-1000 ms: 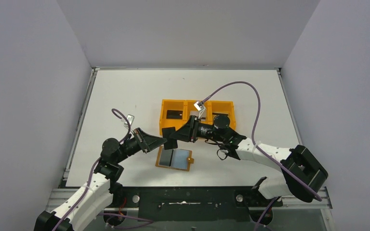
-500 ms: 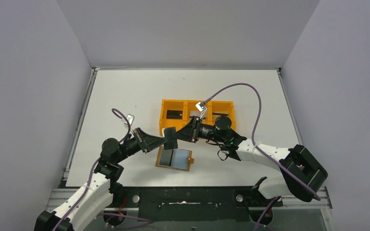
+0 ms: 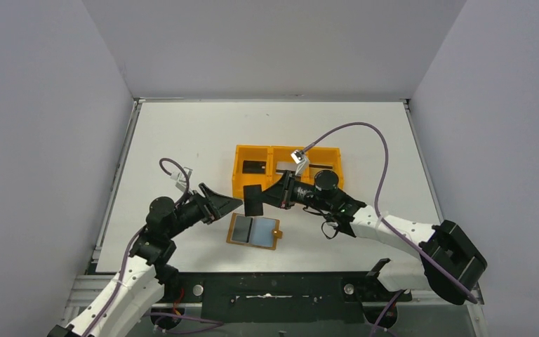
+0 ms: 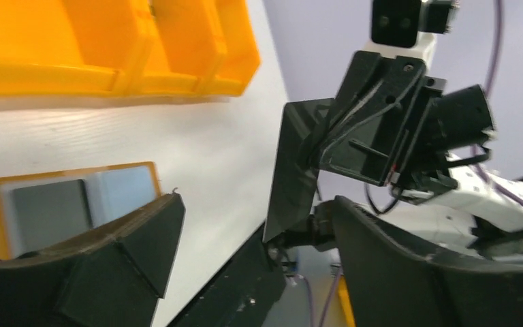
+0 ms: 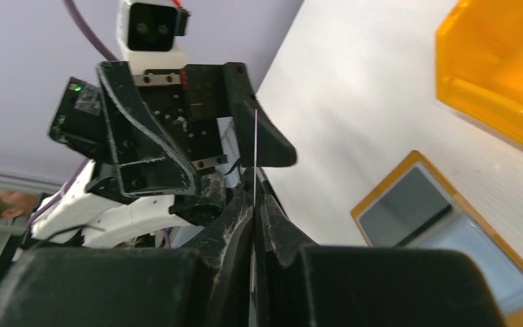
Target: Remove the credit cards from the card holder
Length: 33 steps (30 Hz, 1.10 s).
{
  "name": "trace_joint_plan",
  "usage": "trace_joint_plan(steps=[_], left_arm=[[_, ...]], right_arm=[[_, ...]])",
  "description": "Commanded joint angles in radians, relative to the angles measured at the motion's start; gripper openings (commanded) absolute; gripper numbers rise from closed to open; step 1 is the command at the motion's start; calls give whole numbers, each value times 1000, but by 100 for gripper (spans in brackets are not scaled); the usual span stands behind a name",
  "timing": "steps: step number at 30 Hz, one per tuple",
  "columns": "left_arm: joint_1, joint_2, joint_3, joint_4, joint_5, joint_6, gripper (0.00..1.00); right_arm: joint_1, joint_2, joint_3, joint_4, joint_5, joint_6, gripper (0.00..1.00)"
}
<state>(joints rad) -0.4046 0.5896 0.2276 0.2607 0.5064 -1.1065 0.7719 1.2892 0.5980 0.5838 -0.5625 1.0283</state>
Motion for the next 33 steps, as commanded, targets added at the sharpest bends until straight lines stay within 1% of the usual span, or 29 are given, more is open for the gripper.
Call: trace_joint_plan(steps=[1,5,6,10,12,15,18,20,22,24,27,29,33], left_arm=[[4,-53,122,-314,-182,133,87],[4,-83,198,-535,-358,193,88],[4,-85,215,-584,-383,204,89],[3,-67,290,-756,-562,243,89],[3,-38,322,-790,-603,243,89],[4,25,417,-844,-644,294,90],[4,71,492,-857,-710,411,90],[6,85,501,-840,-747,475,90],[6,87,479,-804,-765,529,90],[6,91,452,-784,-796,542,90],[6,100,466,-793,-788,545,90],[6,86,462,-794,-794,545,90],[9,37,450,-783,-807,544,90]], right_arm=[[-5,-79,56,-214,188,-130,0],[-1,-89,155,-426,327,-269,0],[1,-84,182,-475,352,-304,0],[29,-55,281,-576,455,-451,0],[57,-34,329,-615,539,-537,0],[109,15,398,-663,670,-678,0],[162,75,461,-689,770,-822,0],[186,120,499,-696,811,-900,0],[200,161,543,-699,834,-959,0],[202,204,583,-711,838,-998,0],[203,275,643,-736,822,-1078,0],[204,326,684,-755,817,-1132,0],[201,410,735,-739,803,-1175,0]])
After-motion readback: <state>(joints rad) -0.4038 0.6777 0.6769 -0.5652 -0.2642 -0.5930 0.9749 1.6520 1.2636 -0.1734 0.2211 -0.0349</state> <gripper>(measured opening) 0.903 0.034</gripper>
